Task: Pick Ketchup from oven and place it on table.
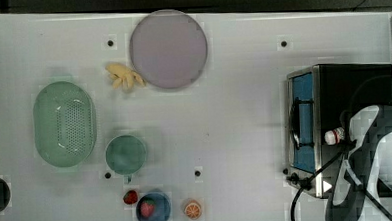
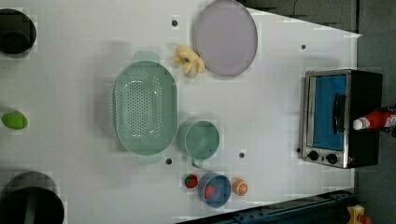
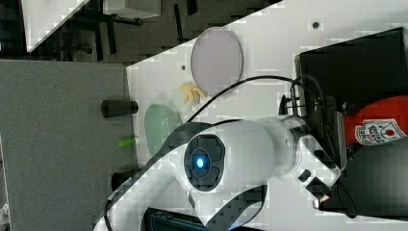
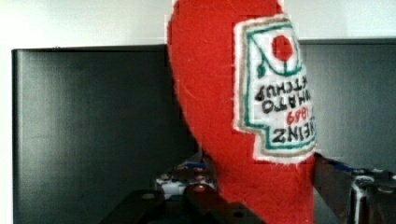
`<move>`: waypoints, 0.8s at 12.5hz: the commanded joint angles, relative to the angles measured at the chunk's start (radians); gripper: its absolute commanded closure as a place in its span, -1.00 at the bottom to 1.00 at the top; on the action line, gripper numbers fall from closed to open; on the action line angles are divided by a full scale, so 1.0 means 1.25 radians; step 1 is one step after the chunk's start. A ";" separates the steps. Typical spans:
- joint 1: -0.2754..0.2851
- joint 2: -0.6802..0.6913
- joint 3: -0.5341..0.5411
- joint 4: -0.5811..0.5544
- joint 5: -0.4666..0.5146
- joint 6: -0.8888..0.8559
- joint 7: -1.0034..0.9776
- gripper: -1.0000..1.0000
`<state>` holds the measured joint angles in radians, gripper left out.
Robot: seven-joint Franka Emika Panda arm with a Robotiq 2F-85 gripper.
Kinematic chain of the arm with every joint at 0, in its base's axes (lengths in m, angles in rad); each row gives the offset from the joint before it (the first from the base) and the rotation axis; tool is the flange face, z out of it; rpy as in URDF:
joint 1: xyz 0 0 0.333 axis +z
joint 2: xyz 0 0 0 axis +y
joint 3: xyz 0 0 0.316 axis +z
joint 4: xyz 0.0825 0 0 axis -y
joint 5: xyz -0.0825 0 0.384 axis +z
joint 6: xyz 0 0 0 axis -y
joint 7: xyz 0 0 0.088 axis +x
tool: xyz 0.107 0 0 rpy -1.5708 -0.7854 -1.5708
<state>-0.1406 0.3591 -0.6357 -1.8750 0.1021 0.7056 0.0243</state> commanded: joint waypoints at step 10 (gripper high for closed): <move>0.204 -0.216 0.293 0.121 -0.009 -0.328 0.025 -0.20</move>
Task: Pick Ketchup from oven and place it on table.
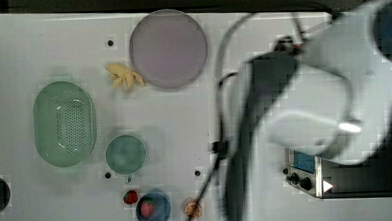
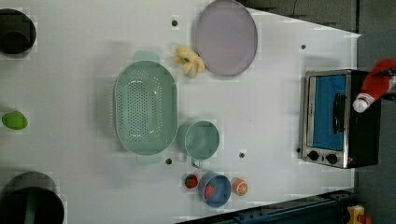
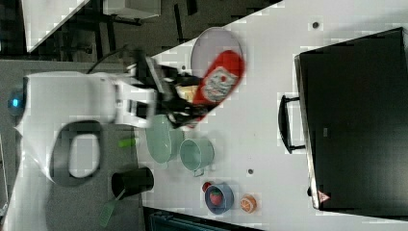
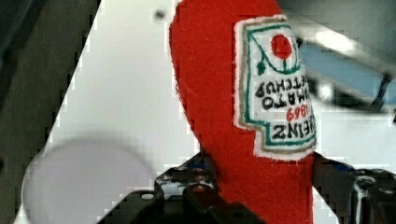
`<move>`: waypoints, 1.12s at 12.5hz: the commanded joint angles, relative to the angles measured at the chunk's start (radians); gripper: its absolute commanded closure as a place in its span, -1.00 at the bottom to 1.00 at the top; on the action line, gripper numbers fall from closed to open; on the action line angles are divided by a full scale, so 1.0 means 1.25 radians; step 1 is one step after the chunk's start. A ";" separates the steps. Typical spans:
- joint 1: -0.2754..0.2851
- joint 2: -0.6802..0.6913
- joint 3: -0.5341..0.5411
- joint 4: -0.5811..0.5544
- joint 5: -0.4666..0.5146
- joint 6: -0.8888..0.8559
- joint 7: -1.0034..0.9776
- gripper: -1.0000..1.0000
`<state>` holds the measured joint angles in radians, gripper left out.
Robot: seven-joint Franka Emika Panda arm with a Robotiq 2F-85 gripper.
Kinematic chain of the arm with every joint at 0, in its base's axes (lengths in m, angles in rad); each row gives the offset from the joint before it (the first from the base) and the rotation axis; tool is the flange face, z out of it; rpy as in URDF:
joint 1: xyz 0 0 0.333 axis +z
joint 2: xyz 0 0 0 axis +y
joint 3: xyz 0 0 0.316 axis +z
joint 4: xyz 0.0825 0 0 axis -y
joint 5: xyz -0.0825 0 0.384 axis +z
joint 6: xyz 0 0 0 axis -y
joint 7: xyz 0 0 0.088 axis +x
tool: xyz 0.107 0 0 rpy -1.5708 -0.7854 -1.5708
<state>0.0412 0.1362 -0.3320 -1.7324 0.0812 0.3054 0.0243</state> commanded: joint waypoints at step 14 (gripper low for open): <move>0.072 0.032 0.126 -0.449 -0.031 0.415 0.025 -0.20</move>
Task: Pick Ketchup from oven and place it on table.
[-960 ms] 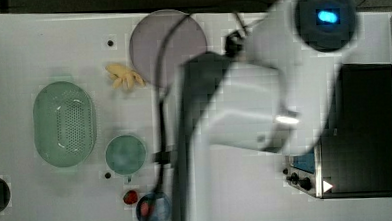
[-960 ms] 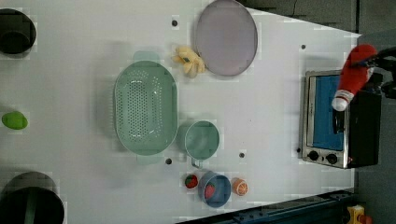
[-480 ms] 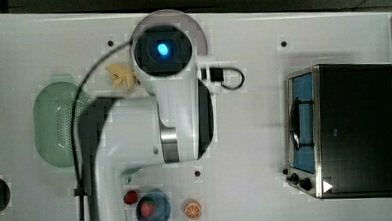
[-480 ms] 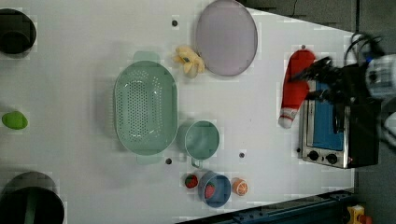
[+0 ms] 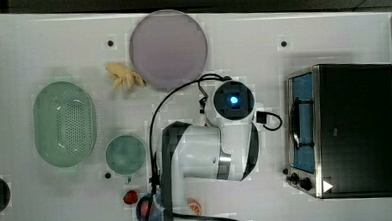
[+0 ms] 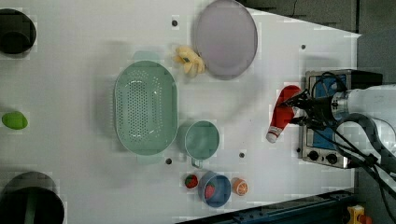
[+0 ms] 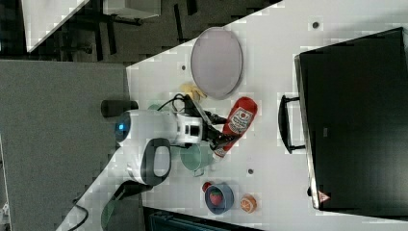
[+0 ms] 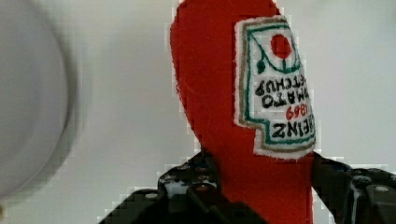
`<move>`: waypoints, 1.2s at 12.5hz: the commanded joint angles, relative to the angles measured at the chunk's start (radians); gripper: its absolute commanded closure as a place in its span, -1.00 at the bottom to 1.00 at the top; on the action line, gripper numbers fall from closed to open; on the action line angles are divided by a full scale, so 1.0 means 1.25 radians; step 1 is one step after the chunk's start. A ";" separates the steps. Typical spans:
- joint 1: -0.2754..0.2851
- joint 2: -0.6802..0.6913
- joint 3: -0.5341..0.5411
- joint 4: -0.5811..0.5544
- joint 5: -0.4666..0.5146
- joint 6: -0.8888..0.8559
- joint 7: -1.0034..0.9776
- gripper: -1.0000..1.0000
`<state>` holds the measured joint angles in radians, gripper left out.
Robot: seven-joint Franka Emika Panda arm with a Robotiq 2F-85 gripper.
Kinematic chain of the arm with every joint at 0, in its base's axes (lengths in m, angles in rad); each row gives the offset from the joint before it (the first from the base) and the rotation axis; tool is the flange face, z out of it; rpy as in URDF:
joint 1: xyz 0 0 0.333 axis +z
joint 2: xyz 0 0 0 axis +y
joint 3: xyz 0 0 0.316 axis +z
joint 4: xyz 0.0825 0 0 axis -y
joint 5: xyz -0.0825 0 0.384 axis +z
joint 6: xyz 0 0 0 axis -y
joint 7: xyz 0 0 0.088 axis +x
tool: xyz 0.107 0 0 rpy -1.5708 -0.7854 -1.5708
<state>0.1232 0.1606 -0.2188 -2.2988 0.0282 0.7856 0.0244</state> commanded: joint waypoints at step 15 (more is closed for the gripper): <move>0.006 -0.068 0.029 0.189 0.013 -0.092 0.027 -1.00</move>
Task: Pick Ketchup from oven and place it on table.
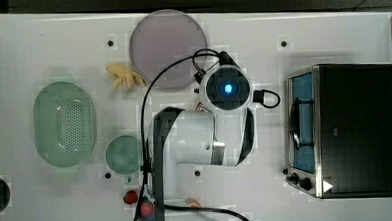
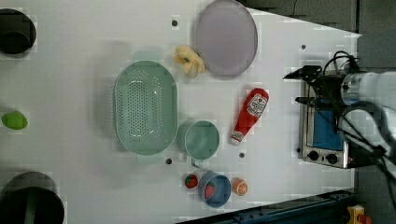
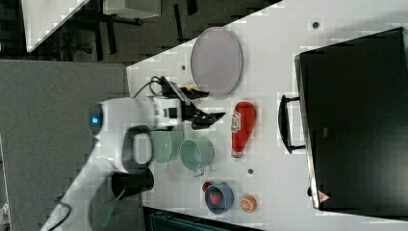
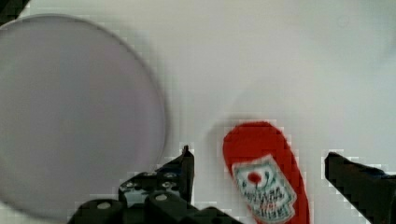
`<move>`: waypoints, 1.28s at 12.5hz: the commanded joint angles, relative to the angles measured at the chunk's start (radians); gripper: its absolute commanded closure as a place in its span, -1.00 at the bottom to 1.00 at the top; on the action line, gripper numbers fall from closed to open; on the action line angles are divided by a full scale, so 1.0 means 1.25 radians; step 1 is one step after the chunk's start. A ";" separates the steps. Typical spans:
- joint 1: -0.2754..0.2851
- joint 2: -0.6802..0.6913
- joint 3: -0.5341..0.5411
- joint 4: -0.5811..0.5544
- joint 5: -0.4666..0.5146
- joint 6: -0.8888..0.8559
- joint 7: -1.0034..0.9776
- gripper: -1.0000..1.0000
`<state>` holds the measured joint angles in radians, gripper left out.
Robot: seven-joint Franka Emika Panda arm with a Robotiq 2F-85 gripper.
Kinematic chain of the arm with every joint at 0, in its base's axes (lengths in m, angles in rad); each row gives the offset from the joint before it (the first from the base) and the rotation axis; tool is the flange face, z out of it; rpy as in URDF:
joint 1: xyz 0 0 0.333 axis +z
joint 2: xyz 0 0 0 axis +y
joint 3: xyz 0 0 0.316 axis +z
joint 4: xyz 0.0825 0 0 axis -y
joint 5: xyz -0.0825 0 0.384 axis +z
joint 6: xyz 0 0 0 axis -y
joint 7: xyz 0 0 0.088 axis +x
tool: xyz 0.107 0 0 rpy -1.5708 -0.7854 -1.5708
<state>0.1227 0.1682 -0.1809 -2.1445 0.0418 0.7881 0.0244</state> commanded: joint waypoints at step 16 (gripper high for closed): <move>0.007 -0.117 -0.001 0.453 -0.047 -0.651 0.086 -1.00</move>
<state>0.1437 0.0377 -0.1755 -1.5967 -0.0306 -0.0142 0.0840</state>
